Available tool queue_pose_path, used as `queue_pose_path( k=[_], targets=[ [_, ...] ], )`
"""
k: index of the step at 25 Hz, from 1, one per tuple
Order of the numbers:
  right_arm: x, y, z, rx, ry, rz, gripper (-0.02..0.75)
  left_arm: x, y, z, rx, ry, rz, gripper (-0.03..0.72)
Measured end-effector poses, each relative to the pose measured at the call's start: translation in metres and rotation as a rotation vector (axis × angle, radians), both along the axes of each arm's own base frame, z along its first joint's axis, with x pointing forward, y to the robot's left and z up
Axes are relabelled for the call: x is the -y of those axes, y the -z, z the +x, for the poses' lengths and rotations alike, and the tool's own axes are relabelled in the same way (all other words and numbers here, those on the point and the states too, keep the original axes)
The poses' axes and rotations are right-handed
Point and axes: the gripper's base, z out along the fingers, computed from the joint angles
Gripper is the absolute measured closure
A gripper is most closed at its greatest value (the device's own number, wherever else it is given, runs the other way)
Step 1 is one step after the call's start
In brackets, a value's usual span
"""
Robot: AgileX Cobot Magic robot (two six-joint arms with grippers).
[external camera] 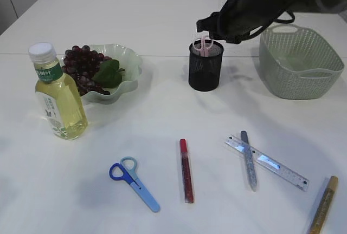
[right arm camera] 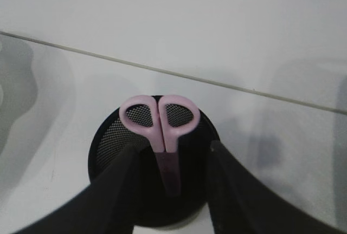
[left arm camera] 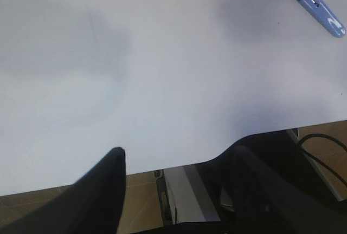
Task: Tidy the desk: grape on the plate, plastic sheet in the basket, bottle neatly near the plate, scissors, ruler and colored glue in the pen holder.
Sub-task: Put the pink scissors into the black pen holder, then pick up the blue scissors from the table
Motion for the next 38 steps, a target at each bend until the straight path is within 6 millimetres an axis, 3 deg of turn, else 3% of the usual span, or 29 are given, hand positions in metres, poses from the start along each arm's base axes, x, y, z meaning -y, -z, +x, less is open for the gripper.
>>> queue_pose_path(
  k=[6, 12, 18, 24, 32, 38],
  targets=[
    [-0.003, -0.044, -0.030, -0.227, 0.034, -0.037, 0.452, 0.001, 0.000, 0.000, -0.003, -0.002, -0.012, 0.245],
    [-0.018, -0.058, -0.064, -0.568, -0.075, -0.055, 0.470, 0.006, -0.001, 0.002, 0.015, -0.030, -0.071, 0.245],
    [-0.041, -0.071, -0.078, -0.578, -0.267, -0.024, 0.477, 0.011, -0.003, 0.003, 0.013, -0.078, -0.150, 0.245],
    [-0.055, -0.073, -0.086, -0.600, -0.315, 0.017, 0.477, 0.012, -0.003, 0.003, 0.009, -0.107, -0.168, 0.245],
    [-0.124, -0.063, -0.133, -0.644, -0.478, -0.046, 0.477, 0.012, -0.003, 0.003, 0.008, -0.109, -0.168, 0.246],
    [-0.157, -0.055, -0.162, -0.675, -0.571, -0.074, 0.476, 0.008, -0.001, -0.001, -0.028, -0.097, -0.109, 0.246]
  ],
)
